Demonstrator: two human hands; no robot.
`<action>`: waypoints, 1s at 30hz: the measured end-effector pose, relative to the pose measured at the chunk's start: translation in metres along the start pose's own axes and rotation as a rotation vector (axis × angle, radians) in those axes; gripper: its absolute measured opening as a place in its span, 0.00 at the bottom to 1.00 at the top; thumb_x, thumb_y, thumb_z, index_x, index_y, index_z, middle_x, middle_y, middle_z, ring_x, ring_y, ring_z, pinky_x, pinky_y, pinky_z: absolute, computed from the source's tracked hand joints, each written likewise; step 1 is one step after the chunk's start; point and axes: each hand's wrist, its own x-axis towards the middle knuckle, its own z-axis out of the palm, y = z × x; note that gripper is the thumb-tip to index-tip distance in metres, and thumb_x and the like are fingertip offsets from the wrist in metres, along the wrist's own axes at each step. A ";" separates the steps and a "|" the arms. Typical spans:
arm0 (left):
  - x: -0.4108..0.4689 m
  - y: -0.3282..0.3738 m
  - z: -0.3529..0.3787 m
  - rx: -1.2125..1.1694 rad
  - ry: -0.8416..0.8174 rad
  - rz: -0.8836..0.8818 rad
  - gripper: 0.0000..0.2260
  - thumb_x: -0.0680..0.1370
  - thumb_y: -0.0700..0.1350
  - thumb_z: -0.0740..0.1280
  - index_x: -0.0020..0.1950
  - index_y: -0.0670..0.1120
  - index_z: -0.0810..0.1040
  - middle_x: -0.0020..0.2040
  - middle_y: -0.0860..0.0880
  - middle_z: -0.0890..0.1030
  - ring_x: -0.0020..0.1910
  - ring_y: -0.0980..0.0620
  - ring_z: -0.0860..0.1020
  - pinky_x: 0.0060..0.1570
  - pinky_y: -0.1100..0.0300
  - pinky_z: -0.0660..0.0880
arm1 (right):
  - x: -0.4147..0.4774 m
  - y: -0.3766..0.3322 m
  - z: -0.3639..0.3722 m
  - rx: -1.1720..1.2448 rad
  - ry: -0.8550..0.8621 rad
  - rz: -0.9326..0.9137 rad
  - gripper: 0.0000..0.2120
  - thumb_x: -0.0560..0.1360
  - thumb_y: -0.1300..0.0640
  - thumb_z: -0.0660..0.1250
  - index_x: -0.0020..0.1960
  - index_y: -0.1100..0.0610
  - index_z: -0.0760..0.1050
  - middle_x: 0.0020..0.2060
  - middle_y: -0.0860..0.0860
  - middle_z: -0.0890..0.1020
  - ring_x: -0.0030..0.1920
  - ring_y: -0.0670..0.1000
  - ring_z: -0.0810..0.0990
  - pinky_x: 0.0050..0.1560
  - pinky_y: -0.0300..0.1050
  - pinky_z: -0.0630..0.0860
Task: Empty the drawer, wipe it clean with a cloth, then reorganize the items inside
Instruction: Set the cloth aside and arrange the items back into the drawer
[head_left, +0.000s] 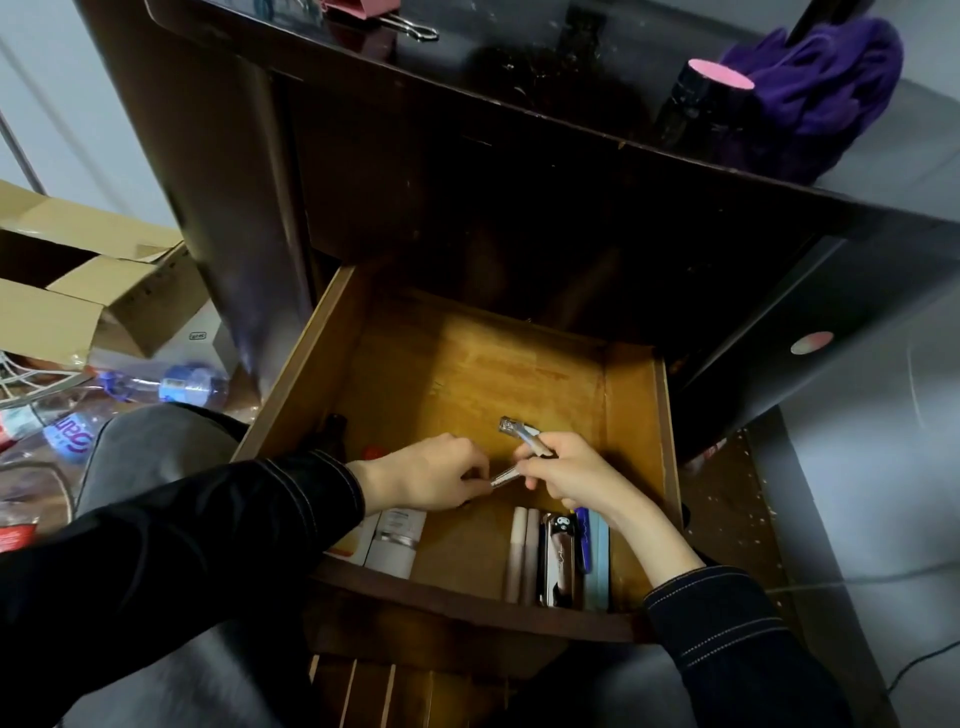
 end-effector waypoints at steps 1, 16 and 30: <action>0.001 0.002 0.002 -0.118 -0.026 -0.033 0.08 0.82 0.47 0.66 0.50 0.45 0.81 0.41 0.47 0.85 0.34 0.55 0.81 0.34 0.61 0.76 | 0.001 0.000 -0.001 0.051 0.026 -0.007 0.07 0.78 0.60 0.67 0.56 0.56 0.79 0.38 0.52 0.80 0.26 0.44 0.65 0.24 0.38 0.59; 0.008 0.021 0.038 -0.475 -0.291 -0.449 0.09 0.80 0.37 0.64 0.55 0.33 0.80 0.45 0.38 0.86 0.29 0.47 0.82 0.31 0.58 0.82 | 0.022 0.023 0.021 -0.437 -0.003 -0.085 0.10 0.72 0.56 0.74 0.38 0.52 0.74 0.31 0.50 0.72 0.32 0.49 0.71 0.34 0.45 0.64; 0.000 0.012 0.011 -0.386 -0.078 -0.470 0.05 0.79 0.35 0.63 0.47 0.40 0.78 0.36 0.42 0.83 0.26 0.48 0.81 0.26 0.56 0.80 | 0.015 0.010 0.009 -0.282 0.090 -0.167 0.11 0.81 0.58 0.63 0.57 0.51 0.82 0.49 0.49 0.84 0.47 0.45 0.80 0.48 0.42 0.76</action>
